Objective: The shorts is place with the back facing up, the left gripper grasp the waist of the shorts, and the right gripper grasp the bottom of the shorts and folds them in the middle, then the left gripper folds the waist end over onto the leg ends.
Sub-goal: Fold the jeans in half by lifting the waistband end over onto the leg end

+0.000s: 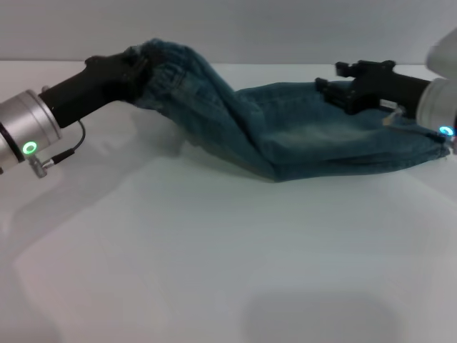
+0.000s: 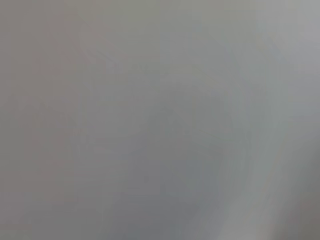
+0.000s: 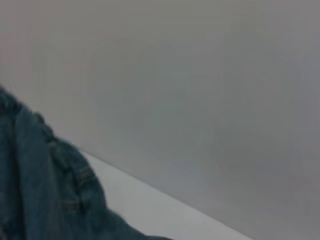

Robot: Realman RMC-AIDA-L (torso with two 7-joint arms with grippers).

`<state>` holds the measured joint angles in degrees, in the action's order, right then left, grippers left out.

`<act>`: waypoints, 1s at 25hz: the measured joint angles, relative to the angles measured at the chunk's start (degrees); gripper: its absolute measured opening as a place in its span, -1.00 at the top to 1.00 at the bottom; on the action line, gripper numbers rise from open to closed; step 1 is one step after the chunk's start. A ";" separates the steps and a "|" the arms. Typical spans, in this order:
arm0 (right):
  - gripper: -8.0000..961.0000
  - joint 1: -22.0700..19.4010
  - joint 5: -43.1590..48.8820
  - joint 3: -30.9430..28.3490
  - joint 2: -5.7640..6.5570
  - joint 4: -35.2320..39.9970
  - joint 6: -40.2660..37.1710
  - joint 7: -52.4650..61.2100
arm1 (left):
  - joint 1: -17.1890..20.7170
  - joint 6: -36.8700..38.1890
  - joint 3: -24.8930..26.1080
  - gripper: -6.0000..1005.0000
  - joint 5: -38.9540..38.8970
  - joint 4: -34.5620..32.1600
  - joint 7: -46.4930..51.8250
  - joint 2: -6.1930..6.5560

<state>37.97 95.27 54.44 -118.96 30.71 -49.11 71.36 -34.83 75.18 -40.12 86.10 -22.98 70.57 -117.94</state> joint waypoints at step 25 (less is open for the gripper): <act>0.01 4.85 -0.09 9.61 -0.42 -5.37 5.59 3.65 | -1.51 5.73 -0.23 0.92 -0.49 -5.28 6.58 0.15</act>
<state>42.81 95.18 64.06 -119.37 25.33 -43.52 75.01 -36.34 80.91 -40.35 85.61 -28.26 77.15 -117.79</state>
